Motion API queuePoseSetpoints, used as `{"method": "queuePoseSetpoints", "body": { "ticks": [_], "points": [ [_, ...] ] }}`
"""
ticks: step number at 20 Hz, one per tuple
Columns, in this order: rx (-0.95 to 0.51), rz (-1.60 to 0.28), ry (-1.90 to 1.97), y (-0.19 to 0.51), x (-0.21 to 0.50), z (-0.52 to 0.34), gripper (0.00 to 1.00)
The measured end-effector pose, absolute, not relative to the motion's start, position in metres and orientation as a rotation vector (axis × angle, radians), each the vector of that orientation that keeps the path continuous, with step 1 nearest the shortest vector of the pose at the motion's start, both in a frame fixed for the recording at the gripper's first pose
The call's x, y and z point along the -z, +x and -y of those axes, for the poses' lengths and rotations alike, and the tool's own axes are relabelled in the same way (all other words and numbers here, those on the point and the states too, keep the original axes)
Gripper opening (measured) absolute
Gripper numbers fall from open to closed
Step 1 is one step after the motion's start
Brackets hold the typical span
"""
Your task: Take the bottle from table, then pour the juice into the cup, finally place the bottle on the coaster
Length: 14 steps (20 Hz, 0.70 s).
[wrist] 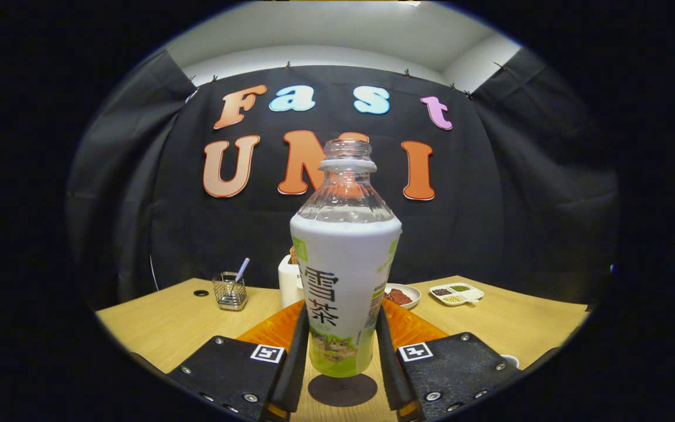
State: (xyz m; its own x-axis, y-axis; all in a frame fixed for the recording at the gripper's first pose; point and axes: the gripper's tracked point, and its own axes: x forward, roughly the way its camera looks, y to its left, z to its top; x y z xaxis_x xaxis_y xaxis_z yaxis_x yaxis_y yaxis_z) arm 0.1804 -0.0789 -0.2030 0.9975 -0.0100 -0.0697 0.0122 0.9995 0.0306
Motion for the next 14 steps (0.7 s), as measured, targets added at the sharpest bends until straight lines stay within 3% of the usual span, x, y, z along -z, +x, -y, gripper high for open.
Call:
{"method": "queuePoseSetpoints", "body": {
  "ticks": [14],
  "points": [
    [-0.013,-0.351,-0.069,0.196,0.289,0.071,0.57]
  ]
}}
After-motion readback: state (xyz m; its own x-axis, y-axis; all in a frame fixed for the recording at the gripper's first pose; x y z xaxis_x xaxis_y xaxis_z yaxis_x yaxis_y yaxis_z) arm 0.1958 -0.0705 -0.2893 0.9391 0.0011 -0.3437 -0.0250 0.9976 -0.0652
